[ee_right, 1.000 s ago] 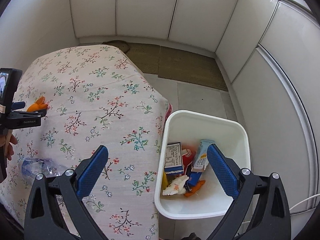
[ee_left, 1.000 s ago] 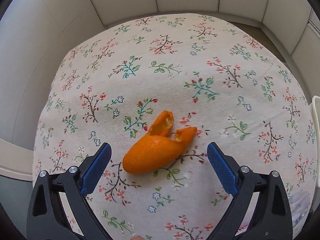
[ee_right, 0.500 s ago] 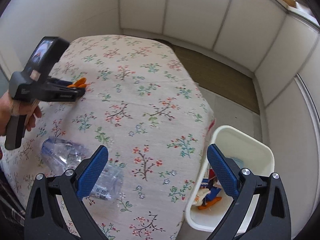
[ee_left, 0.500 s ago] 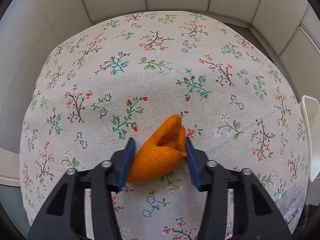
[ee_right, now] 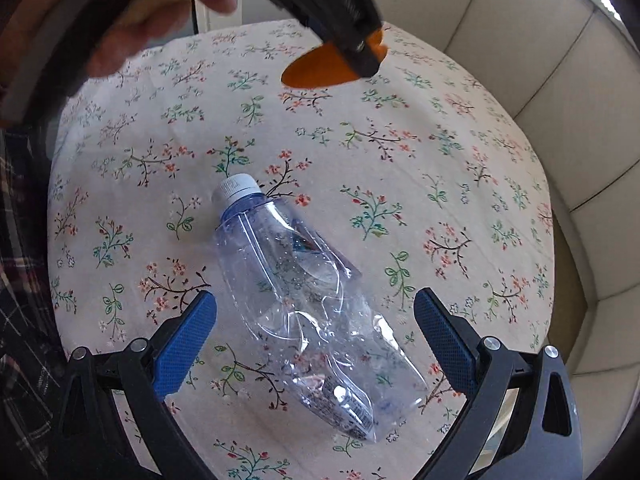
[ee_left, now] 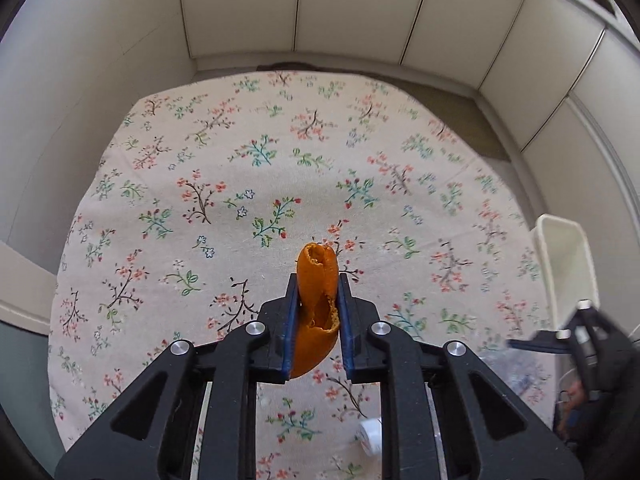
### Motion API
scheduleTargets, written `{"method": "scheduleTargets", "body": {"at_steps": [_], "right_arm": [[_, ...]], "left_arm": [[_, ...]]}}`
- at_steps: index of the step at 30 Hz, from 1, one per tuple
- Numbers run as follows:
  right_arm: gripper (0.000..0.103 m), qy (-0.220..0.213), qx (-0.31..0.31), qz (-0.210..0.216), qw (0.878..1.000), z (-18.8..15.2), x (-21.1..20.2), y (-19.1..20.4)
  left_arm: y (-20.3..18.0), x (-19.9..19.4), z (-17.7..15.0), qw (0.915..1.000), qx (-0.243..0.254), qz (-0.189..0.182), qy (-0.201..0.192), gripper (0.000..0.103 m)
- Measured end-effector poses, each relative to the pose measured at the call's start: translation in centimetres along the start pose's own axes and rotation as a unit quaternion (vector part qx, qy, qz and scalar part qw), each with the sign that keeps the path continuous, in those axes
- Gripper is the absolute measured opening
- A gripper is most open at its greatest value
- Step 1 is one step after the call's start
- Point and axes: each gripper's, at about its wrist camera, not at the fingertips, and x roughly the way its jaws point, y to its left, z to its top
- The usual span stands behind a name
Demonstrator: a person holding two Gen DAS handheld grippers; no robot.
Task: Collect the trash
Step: 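Grasp the crumpled plastic bottle with the right gripper while the left gripper holds the peel, then carry the bottle and peel over the white bin and release both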
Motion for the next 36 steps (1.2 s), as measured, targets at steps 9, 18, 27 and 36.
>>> {"method": "scheduleTargets", "body": {"at_steps": [9, 18, 27, 36], "right_arm": [[0.060, 0.049, 0.018, -0.007, 0.999, 0.8, 3.7, -0.6], [0.019, 0.047, 0.169, 0.020, 0.984, 0.7, 3.5, -4.9], [0.019, -0.021, 0.220, -0.008, 0.975, 1.7, -0.2, -6.9], [0.019, -0.108, 0.277, -0.064, 0.953, 1.0, -7.0, -9.8]], "left_arm": [[2.3, -1.8, 0.1, 0.9993, -0.034, -0.017, -0.004, 0.017], [3.1, -2.0, 0.1, 0.9987, -0.046, -0.018, -0.010, 0.017], [2.5, -2.9, 0.9, 0.9982, -0.049, -0.019, -0.028, 0.017], [-0.9, -5.4, 2.5, 0.9960, -0.040, -0.045, -0.066, 0.017]]}}
